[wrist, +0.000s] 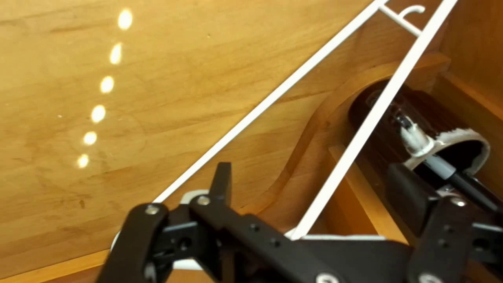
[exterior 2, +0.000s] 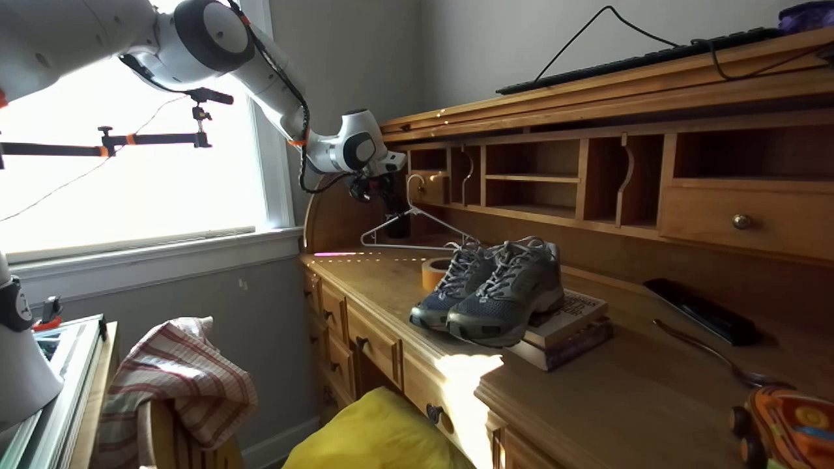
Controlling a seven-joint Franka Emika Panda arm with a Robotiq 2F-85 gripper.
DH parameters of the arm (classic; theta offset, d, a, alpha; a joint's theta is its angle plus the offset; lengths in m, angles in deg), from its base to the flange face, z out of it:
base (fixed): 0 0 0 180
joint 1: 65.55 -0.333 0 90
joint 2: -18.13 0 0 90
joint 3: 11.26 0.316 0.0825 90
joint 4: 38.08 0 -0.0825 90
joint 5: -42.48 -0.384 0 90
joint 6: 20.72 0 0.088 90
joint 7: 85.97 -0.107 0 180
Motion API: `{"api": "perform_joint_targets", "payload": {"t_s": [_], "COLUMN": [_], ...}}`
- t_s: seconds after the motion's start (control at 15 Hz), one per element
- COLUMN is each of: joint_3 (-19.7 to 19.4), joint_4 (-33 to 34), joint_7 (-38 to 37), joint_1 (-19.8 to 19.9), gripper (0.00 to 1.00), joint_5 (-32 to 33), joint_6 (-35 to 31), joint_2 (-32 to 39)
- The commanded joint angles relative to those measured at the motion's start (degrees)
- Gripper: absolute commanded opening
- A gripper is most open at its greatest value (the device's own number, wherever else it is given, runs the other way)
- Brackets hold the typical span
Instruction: Hang the coat hanger on the left drawer
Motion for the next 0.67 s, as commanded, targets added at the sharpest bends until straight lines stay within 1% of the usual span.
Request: {"api": "perform_joint_targets", "payload": {"t_s": [0.0, 0.07, 0.13, 0.2, 0.27, 0.47, 0.6], "joint_3": [-1.4, -0.9, -1.9, -1.9, -2.7, -3.0, -3.9], "joint_4": [-11.0, -12.7, -14.6, -16.8, -18.7, -25.2, -28.9], "joint_7": [3.0, 2.5, 2.2, 2.7, 2.1, 2.9, 2.1], "joint_1": [-2.0, -1.7, -2.6, -2.9, -3.7, -4.7, -5.9], "gripper": [1.00, 1.00, 1.00, 1.00, 1.00, 1.00, 1.00], "joint_5": [2.6, 6.1, 8.0, 9.9, 11.9, 16.9, 20.5], "joint_6": [0.5, 0.3, 0.4, 0.6, 0.4, -0.4, -0.7], "joint_2": [-7.5, -8.6, -9.9, -11.6, -12.9, -17.8, -20.9]}}
